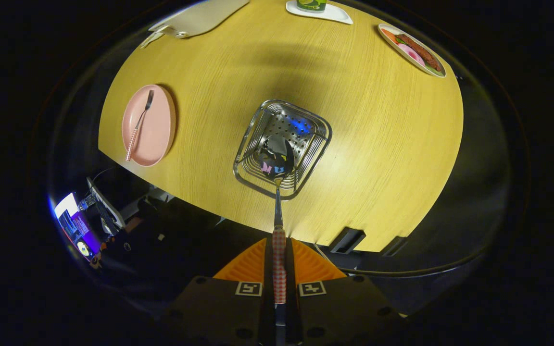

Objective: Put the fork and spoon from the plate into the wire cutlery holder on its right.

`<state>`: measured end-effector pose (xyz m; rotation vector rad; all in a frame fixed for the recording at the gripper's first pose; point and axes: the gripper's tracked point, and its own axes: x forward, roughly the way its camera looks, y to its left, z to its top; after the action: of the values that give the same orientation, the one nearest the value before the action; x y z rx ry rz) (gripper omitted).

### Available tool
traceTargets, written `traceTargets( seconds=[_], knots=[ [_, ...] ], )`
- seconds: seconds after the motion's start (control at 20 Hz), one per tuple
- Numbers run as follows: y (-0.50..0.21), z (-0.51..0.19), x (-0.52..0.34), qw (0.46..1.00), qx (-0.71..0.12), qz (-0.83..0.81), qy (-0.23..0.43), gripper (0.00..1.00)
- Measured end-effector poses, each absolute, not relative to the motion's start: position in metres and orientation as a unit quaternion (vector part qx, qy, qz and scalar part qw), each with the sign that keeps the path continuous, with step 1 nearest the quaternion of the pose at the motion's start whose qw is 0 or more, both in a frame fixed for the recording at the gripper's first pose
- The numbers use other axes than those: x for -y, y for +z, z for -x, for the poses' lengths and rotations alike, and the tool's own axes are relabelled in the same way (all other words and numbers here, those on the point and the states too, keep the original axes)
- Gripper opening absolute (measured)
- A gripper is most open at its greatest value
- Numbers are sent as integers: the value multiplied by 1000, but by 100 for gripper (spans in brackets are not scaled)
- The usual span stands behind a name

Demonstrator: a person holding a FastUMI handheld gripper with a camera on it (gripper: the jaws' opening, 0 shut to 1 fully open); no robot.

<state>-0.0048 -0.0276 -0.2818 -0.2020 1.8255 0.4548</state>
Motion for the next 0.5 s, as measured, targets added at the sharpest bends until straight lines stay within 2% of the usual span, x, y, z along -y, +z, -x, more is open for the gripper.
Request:
traceTargets(
  seconds=[0.5],
  knots=[
    [-303, -17, 14, 546, -818, 82, 161, 14]
  ],
)
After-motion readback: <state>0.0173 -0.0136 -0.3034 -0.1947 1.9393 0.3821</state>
